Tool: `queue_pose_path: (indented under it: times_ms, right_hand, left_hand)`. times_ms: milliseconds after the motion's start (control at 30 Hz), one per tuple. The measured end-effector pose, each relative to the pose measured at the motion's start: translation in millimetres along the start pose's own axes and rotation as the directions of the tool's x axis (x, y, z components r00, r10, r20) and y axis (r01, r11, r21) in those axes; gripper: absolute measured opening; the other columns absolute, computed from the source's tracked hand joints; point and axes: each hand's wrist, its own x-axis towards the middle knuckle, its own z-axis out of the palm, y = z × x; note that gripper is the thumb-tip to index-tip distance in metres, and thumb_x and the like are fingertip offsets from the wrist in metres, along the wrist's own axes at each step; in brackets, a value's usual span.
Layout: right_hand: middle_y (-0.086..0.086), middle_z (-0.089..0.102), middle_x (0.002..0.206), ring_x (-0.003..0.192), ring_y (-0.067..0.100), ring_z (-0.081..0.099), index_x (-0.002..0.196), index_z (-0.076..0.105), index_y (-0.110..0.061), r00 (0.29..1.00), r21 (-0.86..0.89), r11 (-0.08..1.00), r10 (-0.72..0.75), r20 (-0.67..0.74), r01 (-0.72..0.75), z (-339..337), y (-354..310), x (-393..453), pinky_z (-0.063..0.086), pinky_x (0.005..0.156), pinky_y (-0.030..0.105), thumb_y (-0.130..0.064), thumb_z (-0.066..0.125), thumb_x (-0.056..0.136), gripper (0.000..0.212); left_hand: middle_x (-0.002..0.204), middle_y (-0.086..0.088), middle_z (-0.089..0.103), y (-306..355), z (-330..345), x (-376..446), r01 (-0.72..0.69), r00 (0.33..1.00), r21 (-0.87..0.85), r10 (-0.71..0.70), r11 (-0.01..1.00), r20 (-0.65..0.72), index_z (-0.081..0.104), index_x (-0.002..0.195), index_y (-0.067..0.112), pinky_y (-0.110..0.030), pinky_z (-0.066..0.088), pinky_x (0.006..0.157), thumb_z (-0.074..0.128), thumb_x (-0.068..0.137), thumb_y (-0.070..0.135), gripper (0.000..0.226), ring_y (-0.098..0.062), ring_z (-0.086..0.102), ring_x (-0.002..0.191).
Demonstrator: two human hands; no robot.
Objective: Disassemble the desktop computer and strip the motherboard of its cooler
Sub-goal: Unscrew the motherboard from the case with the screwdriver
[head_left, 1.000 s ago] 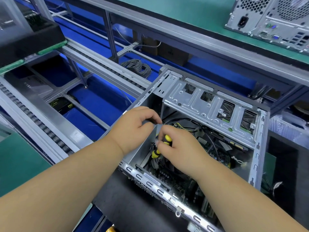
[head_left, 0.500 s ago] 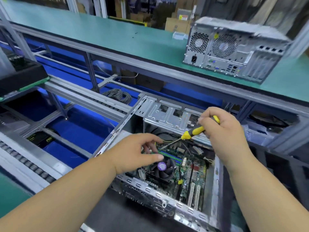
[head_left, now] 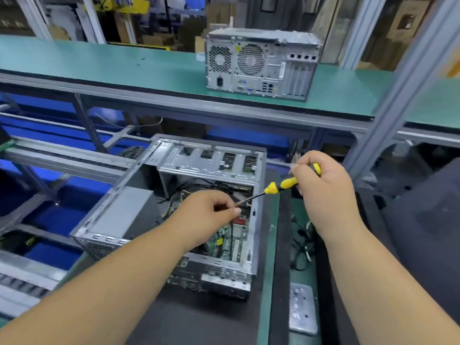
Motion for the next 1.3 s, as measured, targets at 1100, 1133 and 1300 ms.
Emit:
queue_pose_path:
  times_ms: [1100, 1133, 1300]
  right_hand:
    - [-0.005, 0.067, 0.074, 0.068, 0.010, 0.062, 0.085, 0.065, -0.037, 0.988, -0.023, 0.988, 0.156, 0.009, -0.156, -79.6, 67.3, -23.9, 0.050, 0.060, 0.030, -0.041, 0.060, 0.091, 0.009]
    - [-0.004, 0.067, 0.075, 0.070, 0.013, 0.063, 0.085, 0.066, -0.037, 0.990, -0.020, 0.990, 0.139, 0.024, -0.139, -69.5, 62.1, -20.7, 0.050, 0.062, 0.032, -0.041, 0.061, 0.091, 0.009]
    - [-0.006, 0.068, 0.073, 0.069, 0.011, 0.063, 0.086, 0.065, -0.038, 0.988, -0.049, 0.993, 0.109, 0.113, -0.104, -7.5, 35.0, -8.4, 0.052, 0.066, 0.034, -0.041, 0.060, 0.092, 0.009]
  left_hand:
    - [0.071, 0.019, 0.051, 72.6, 127.2, 21.3, -0.203, 0.975, 0.434, 0.222, 0.878, 0.006, 0.067, 0.086, 0.032, -0.025, 0.038, 0.063, 0.063, 0.087, 0.031, 0.004, -0.006, 0.051, 0.071]
    - [0.072, 0.018, 0.053, 69.2, 115.4, 20.6, -0.207, 0.972, 0.421, 0.234, 0.883, -0.012, 0.066, 0.086, 0.032, -0.025, 0.039, 0.063, 0.063, 0.086, 0.030, 0.004, -0.005, 0.051, 0.071]
    - [0.077, 0.016, 0.060, 38.4, 48.9, 15.0, -0.161, 0.973, 0.389, 0.212, 0.907, -0.092, 0.066, 0.087, 0.033, -0.028, 0.047, 0.066, 0.063, 0.085, 0.031, 0.005, -0.002, 0.054, 0.071]
